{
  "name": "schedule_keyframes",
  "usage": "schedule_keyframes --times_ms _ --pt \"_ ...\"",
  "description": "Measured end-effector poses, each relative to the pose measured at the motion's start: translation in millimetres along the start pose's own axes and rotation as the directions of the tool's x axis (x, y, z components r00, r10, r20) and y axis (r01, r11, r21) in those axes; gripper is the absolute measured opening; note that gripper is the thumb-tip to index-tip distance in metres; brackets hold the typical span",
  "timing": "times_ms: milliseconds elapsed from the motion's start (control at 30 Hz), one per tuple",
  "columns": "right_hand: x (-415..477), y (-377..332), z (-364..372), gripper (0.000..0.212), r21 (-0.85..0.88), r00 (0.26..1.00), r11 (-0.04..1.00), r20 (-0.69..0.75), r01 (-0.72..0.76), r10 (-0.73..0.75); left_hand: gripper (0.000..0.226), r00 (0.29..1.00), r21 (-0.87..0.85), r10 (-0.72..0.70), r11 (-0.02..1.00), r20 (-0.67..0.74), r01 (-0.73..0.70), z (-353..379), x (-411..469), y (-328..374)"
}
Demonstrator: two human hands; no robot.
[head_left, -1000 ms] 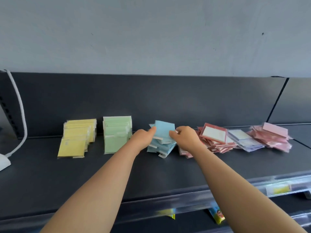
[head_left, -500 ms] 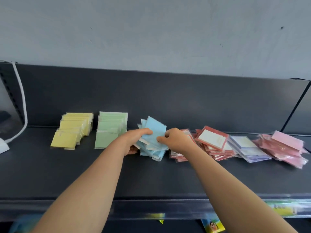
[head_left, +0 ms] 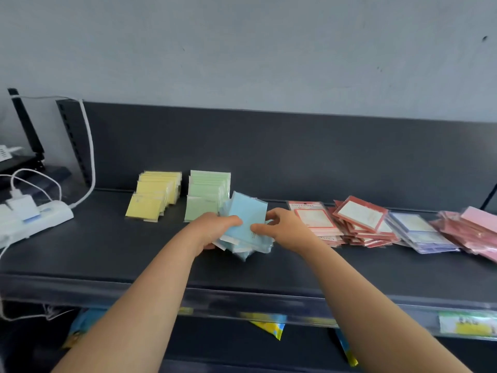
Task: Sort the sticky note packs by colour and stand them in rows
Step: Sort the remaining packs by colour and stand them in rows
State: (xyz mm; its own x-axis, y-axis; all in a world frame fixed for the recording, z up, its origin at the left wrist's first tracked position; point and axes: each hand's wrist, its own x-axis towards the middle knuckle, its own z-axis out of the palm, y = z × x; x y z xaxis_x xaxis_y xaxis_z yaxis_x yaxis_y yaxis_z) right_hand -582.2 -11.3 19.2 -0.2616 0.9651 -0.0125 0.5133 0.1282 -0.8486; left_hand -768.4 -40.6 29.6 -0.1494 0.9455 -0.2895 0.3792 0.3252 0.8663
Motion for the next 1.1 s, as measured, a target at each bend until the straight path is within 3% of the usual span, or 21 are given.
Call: schedule_keyframes --times_ms 100,200,333,600,767,933,1100 --pt "-7 -3 9 0.042 0.086 1.0 0.996 -0.01 0.006 -0.006 0.036 0.994 -0.034 0.109 0.993 -0.017 -0.11 -4 -9 -4" --pt "-11 -5 12 0.044 0.103 0.999 0.994 -0.044 0.031 -0.027 0.051 0.972 -0.059 0.198 0.977 -0.126 -0.206 -3 -15 -9" --pt "-16 -7 16 0.04 0.15 0.999 0.989 -0.046 -0.001 0.008 0.047 0.955 -0.069 0.24 0.964 -0.174 -0.255 -2 -17 -21" --pt "-25 -10 40 0.039 0.172 0.989 0.985 -0.139 -0.034 0.058 0.054 0.958 -0.23 0.176 0.946 -0.224 -0.228 4 -17 -46" --pt "-29 -10 40 0.033 0.148 0.989 0.989 -0.136 -0.029 0.049 0.038 0.953 -0.297 0.106 0.935 -0.284 -0.193 -6 -15 -56" --pt "-34 -10 43 0.032 0.165 0.981 0.986 -0.182 -0.038 0.068 0.037 0.957 -0.33 0.022 0.936 -0.291 -0.122 -17 -11 -64" --pt "-38 -14 50 0.024 0.049 0.974 0.999 -0.226 -0.016 0.027 0.033 0.963 -0.36 0.009 0.927 -0.269 -0.109 -23 -11 -66"
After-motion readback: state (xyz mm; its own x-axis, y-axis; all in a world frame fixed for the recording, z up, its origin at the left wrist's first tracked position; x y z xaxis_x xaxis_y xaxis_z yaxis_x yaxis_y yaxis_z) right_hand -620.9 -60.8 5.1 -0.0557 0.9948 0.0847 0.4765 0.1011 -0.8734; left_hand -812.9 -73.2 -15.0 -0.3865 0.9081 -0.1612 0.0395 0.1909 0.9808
